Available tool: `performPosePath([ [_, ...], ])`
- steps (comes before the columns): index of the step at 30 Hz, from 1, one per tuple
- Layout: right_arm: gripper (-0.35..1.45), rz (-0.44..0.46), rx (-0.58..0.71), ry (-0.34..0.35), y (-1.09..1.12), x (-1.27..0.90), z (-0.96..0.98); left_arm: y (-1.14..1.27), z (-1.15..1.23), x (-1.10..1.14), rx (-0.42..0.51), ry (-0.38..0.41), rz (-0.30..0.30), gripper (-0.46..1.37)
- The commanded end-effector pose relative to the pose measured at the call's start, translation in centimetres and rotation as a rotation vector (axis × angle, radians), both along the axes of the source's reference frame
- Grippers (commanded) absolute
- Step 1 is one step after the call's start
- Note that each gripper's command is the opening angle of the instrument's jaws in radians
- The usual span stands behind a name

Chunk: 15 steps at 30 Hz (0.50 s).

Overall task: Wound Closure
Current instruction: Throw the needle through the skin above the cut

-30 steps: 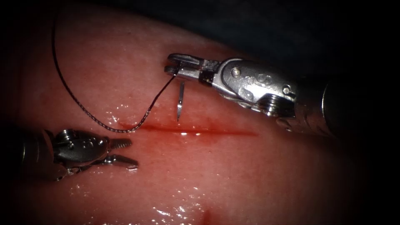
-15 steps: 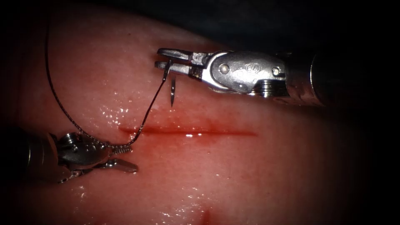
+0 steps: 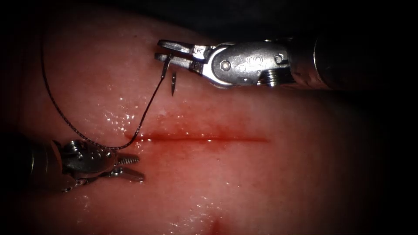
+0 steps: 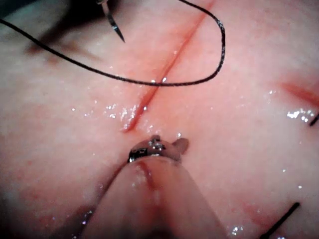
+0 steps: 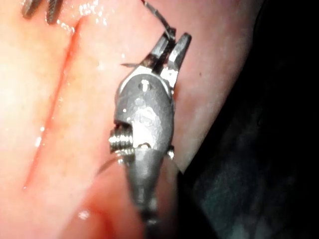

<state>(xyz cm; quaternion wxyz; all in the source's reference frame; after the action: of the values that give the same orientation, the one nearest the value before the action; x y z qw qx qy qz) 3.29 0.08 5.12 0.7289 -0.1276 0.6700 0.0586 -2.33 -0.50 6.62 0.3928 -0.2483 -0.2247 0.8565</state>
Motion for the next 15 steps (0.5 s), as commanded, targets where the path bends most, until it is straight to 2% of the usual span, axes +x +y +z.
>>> performPosePath([
  [1, -0.35, -0.008, -0.04, 0.001, 0.02, 0.02, 0.02, 0.0, -0.01, 0.0, 0.002, -0.003, 0.002, 0.16],
  [6, -0.35, -0.045, -0.159, 0.038, -0.02, 0.07, 0.08, 0.0, 0.0, 0.0, 0.002, -0.003, 0.002, 0.16],
  [15, -0.35, -0.051, -0.184, 0.046, -0.09, 0.14, 0.14, 0.0, -0.01, 0.0, 0.002, -0.003, 0.002, 0.17],
])
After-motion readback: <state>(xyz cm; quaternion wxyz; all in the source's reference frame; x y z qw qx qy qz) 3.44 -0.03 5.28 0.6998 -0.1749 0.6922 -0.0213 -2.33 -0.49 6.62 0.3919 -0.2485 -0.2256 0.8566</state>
